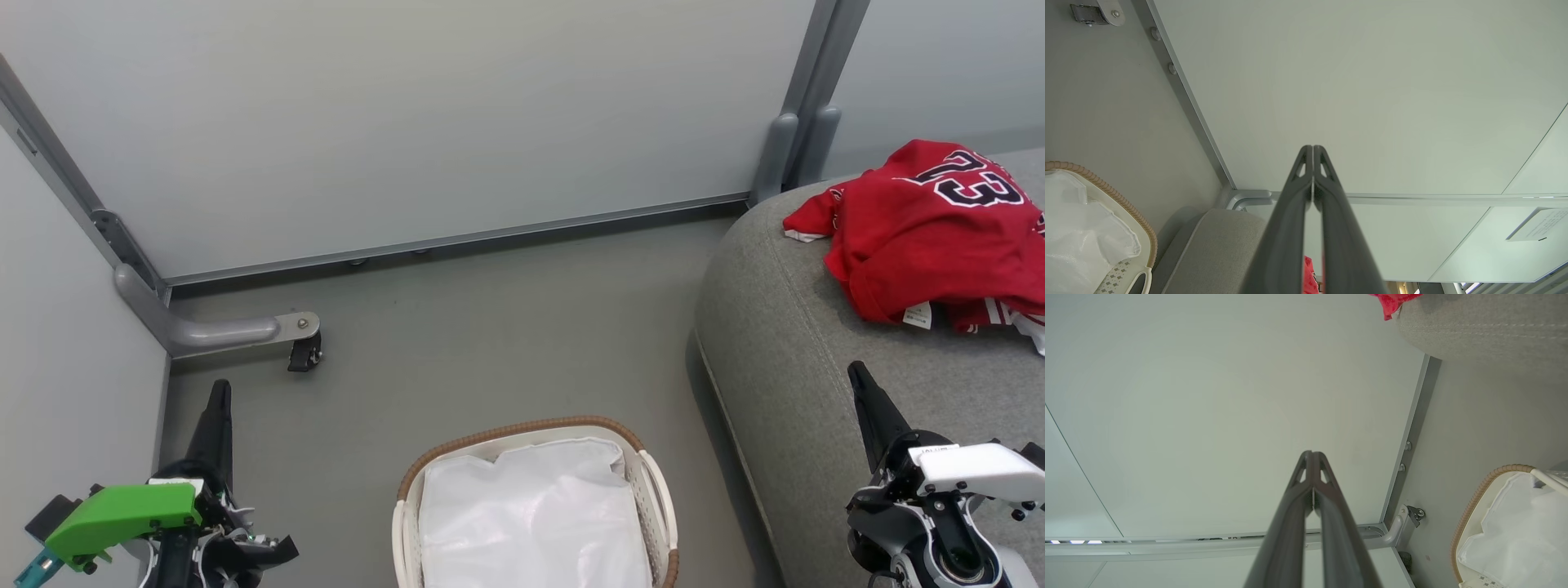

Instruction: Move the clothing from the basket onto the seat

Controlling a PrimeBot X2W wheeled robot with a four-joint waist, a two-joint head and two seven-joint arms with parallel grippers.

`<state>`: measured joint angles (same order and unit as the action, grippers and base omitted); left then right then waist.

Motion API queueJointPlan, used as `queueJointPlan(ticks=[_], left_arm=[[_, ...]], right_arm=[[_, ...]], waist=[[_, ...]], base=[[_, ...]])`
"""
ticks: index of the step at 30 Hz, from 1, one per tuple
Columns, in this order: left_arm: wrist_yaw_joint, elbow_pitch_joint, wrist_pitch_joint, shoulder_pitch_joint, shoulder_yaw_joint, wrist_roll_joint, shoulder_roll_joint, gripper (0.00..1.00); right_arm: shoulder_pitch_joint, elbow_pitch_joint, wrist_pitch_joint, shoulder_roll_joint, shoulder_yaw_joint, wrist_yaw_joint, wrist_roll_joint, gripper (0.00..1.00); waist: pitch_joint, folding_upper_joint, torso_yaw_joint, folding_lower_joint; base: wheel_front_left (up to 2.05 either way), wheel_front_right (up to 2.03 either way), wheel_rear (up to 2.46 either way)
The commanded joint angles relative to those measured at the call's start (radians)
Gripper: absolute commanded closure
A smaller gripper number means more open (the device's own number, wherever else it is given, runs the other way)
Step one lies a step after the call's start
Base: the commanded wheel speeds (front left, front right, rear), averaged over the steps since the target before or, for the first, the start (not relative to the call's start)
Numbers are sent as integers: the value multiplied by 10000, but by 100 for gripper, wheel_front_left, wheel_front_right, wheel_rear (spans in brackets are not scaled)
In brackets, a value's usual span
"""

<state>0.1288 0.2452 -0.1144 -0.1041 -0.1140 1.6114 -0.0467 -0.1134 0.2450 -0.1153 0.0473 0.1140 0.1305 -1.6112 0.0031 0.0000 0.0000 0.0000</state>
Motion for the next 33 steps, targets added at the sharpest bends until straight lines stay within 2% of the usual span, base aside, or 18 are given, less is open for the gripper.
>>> queueJointPlan(ticks=[1,33], left_arm=[[38,-18,-27,-92,-20,32,-66,100],[39,-19,-26,-92,-19,32,-66,100]], right_arm=[[102,-29,-13,56,17,4,-35,100],[103,-29,-12,57,16,4,-36,100]], waist=[[0,0,0,0],[0,0,0,0]], base=[[0,0,0],[0,0,0]])
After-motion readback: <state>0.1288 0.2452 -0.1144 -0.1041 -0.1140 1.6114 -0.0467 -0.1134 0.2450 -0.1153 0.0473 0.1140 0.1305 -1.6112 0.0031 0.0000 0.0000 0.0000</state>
